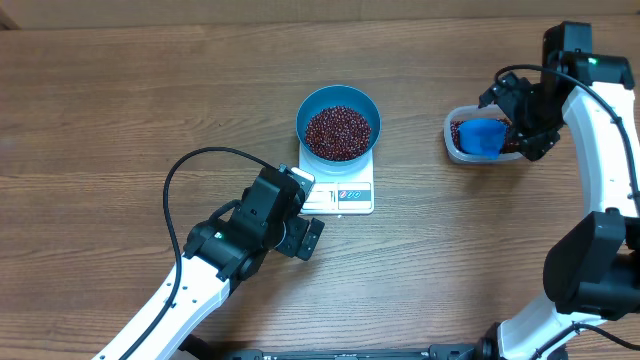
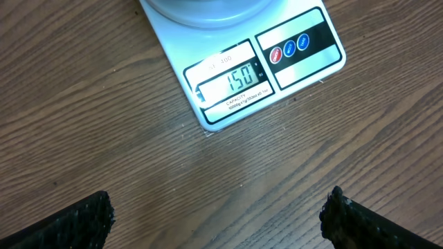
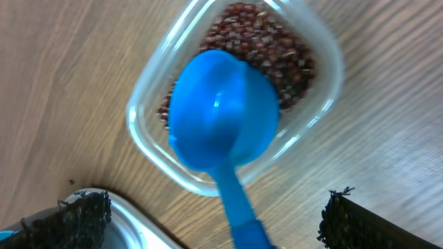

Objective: Scoop item into bowl and weigh 150g on scale
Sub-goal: 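Set the scoop down in the tub and open the right gripper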

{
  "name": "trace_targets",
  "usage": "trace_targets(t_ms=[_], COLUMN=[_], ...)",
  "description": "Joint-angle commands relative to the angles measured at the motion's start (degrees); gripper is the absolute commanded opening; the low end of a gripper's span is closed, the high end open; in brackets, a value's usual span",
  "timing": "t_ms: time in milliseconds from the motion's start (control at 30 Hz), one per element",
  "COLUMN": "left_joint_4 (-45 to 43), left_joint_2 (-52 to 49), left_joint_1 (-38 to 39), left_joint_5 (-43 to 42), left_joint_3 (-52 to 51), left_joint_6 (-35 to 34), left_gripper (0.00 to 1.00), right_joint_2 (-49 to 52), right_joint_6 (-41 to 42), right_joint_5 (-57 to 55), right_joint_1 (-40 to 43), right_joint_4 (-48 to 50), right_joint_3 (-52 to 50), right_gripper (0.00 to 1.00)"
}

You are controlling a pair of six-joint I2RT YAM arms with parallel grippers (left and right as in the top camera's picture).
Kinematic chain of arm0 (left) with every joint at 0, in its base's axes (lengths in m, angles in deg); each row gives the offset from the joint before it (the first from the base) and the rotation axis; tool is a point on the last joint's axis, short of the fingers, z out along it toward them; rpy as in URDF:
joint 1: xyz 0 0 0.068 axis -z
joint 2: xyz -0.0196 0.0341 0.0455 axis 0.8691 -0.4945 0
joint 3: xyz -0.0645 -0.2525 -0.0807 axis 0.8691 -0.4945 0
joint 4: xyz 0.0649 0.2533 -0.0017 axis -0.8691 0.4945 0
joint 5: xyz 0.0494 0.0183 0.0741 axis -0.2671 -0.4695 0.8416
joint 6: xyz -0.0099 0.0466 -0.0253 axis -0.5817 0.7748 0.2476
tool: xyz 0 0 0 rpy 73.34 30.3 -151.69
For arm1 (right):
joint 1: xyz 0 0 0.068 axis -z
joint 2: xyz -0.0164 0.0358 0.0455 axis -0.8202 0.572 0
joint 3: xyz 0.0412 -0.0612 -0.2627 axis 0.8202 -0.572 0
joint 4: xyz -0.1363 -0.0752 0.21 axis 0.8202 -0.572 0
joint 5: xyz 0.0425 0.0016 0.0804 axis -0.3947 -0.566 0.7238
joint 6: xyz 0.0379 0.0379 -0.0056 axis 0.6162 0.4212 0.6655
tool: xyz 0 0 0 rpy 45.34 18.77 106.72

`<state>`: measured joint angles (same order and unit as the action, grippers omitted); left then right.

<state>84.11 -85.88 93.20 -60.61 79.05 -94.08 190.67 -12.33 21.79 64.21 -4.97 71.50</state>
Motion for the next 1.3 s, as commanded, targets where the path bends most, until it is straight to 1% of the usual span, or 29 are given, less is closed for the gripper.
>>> trace_targets(t_ms=[0,67,133,300,400,467,600,667,867,967,1100,1200,1267], left_joint_4=[-0.02,-0.02,-0.02,-0.02,-0.02,-0.02,-0.02,-0.02,-0.02,-0.02,-0.02,-0.02,-0.02], left_joint_2=[-0.07,-0.07,-0.07,-0.07,-0.07,-0.07,-0.07,-0.07,-0.07,-0.07,-0.07,-0.07,-0.07], left_joint_1=[-0.35,-0.35,-0.35,-0.35,-0.35,-0.35,-0.35,-0.35,-0.35,-0.35,-0.35,-0.35,-0.35], left_joint_5=[-0.46,-0.46,-0.46,-0.46,-0.46,-0.46,-0.46,-0.46,-0.46,-0.46,-0.46,-0.46,-0.46], left_joint_3=[1.27,1.27,1.27,1.27,1.27,1.27,1.27,1.27,1.27,1.27,1.27,1.27,1.27], left_joint_6=[0.66,0.63,0.63,0.63,0.63,0.63,0.63,0.66,0.66,0.63,0.63,0.63,0.66], left_gripper=[1.0,0.99,0.99,1.0,1.0,1.0,1.0,1.0,1.0,1.0,0.99,1.0,1.0], right_joint_2=[-0.98,-1.03,-1.03,-1.09,-1.09,-1.07,-1.01,-1.01,-0.98,-0.98,-0.98,-0.98,-0.98], right_joint_6=[-2.51,-2.56,-4.61,-6.27,-9.07,-13.03,-16.24,-17.16,-17.25,-16.59,-11.13,-10.93,-9.97], right_joint_5=[-1.25,-1.25,-1.27,-1.01,1.07,3.26,3.91,3.96,4.37,7.37,7.8,7.78,7.78], right_joint_1=[2.03,2.69,3.04,3.02,2.99,2.91,2.51,2.19,1.53,1.51,1.51,1.51,1.51], right_joint_4=[-1.29,-2.67,-3.8,-4.61,-5.14,-6.29,-8.68,-9.22,-8.28,-7.72,-7.58,-7.78,-7.69], right_joint_3=[0.7,1.79,3.48,4.94,4.94,4.92,4.7,3.85,-0.28,-0.35,-0.35,-0.81,-1.57], right_gripper=[0.99,0.99,0.99,0.99,0.99,0.99,0.98,0.92,0.84,0.73,0.64,0.63,0.61])
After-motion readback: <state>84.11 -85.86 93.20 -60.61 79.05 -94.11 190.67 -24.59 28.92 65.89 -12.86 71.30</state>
